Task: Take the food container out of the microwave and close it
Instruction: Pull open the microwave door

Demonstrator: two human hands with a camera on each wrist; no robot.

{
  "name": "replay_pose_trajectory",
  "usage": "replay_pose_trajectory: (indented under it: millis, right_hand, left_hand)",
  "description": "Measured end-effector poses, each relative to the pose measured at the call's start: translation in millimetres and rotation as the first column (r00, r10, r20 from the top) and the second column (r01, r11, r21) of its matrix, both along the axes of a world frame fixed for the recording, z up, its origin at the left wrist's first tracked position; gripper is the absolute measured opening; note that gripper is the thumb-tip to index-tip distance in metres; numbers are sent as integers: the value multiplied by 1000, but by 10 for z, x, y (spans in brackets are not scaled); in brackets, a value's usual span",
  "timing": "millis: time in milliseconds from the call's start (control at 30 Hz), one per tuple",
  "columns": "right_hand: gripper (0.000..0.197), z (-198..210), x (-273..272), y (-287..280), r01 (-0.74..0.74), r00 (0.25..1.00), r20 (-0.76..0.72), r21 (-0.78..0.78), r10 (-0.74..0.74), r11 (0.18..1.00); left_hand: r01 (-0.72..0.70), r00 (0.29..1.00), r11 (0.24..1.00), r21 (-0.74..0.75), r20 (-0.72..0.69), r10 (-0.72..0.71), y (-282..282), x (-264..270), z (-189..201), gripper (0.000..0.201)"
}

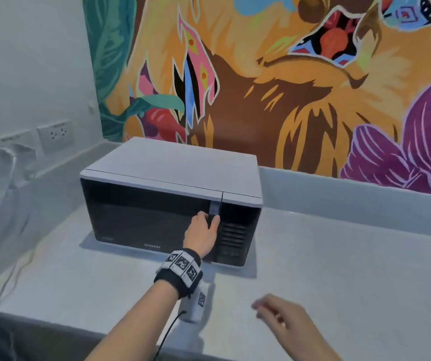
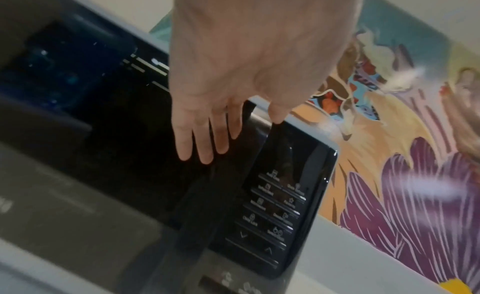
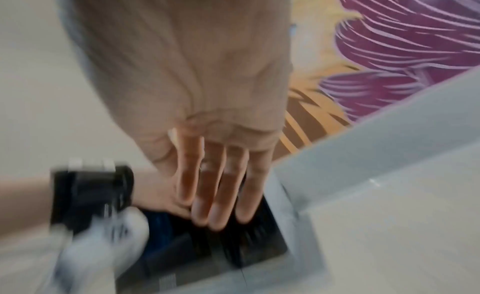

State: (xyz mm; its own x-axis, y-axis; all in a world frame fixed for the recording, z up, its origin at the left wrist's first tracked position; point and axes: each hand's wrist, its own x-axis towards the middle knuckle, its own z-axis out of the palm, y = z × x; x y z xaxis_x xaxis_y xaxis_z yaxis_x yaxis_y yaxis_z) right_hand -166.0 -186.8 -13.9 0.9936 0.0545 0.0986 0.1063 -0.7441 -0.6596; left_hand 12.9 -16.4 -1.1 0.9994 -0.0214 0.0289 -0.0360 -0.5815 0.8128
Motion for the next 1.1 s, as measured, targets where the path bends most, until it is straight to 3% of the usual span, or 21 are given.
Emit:
replay_pose_trajectory:
  millis: [67, 133, 200, 300, 367, 467, 600, 733, 1100]
  right_hand:
    - [12, 355, 484, 70, 23, 949, 316, -16, -17, 1000]
    - [20, 617, 986, 162, 119, 884, 459, -41, -87, 992]
    - [33, 679, 1388, 233, 178, 910, 403, -172, -95, 969]
    - [47, 525, 1695, 322, 97, 972, 235, -434, 9, 896]
    - [55, 383, 1740, 352, 74, 979, 199, -529, 39, 845]
    - [70, 325, 1735, 372, 79, 976, 212, -563, 51, 823]
    - [70, 304, 1744, 364, 81, 973, 225, -554, 55, 829]
    - [63, 284, 1748, 344, 69, 976, 210, -545, 56, 835]
    - [62, 238, 1767, 318, 72, 972, 228, -534, 61, 842]
  left_hand:
    - [20, 995, 997, -73, -93, -27, -65, 67, -53, 67]
    - [11, 991, 979, -204, -131, -38, -100, 86, -139, 82]
    - [-13, 995, 955, -295, -96, -16, -118, 94, -198, 75]
    - [-5, 999, 939, -343, -47, -12, -136, 59, -186, 42]
    - [2, 999, 938, -346, -47, -20, -129, 11, -148, 38]
    - [7, 999, 950, -311, -38, -20, -136, 28, -153, 45]
    - [7, 999, 953, -303, -47, -22, -136, 40, -143, 56]
    - [21, 998, 951, -308, -53, -39, -122, 4, -97, 39]
    - [35, 999, 953, -300, -27, -45, -76, -37, -178, 36]
